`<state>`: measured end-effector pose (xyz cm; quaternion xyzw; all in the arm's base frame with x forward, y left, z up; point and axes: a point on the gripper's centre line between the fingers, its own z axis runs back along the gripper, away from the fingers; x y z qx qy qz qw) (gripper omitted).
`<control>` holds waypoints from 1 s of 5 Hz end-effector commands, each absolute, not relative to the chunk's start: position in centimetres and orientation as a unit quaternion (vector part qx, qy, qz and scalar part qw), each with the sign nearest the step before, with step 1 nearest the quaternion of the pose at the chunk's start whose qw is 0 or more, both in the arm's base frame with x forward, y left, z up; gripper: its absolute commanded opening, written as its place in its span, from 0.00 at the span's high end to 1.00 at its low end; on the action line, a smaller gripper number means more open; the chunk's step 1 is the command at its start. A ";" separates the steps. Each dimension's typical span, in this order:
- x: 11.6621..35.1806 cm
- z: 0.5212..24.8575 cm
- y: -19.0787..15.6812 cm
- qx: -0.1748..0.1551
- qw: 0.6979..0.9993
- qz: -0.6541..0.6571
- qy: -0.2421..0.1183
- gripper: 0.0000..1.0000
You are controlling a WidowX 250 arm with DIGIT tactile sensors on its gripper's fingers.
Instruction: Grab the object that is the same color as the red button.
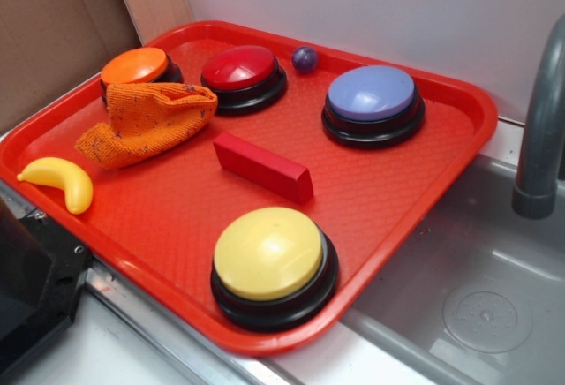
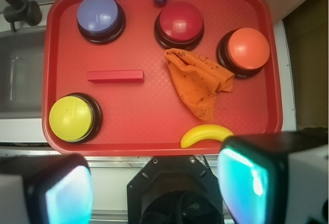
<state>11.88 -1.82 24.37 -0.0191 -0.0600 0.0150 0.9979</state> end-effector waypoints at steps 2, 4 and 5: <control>12.8 24.2 -1.4 -0.032 0.998 -0.018 -0.055 0.00; 15.3 22.5 -1.7 -0.041 0.985 -0.163 -0.038 0.00; 16.5 21.2 -2.3 -0.046 0.962 -0.264 -0.047 0.00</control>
